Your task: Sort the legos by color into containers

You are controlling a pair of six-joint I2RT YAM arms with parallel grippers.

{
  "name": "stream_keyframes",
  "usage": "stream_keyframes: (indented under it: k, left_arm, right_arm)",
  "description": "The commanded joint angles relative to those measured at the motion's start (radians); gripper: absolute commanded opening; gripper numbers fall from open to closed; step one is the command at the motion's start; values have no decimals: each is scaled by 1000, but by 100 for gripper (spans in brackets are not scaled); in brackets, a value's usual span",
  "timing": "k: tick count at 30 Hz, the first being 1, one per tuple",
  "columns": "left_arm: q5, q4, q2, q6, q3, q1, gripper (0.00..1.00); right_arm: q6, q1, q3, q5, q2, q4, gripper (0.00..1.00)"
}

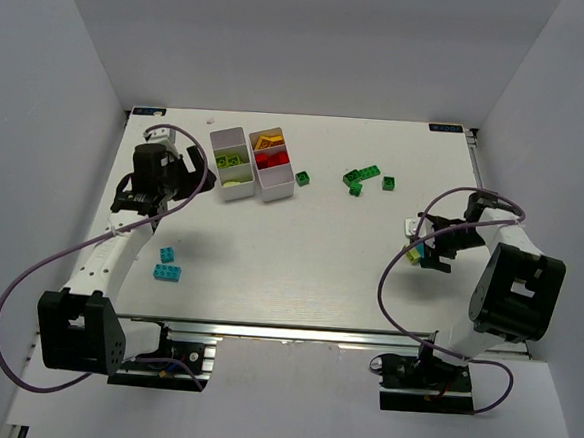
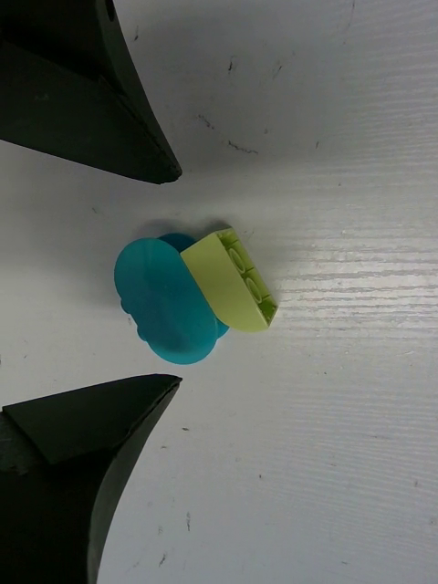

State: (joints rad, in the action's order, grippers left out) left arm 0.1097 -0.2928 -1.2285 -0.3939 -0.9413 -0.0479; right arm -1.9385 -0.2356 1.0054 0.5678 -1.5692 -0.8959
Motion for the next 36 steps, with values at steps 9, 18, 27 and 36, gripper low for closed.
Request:
stream_keyframes:
  k: [9, 18, 27, 36]
  left_arm:
    - [50, -8, 29, -29, 7, 10, 98]
    - [174, 43, 23, -60, 13, 10, 98]
    - [306, 106, -12, -131, 27, 10, 98]
    - [550, 400, -69, -381, 147, -4, 91]
  right_arm:
    - [-25, -5, 68, -23, -114, 49, 89]
    - [-36, -1, 93, -34, -186, 49, 87]
    - [-66, 13, 87, -59, -201, 48, 63]
    - [21, 106, 165, 75, -109, -38, 20]
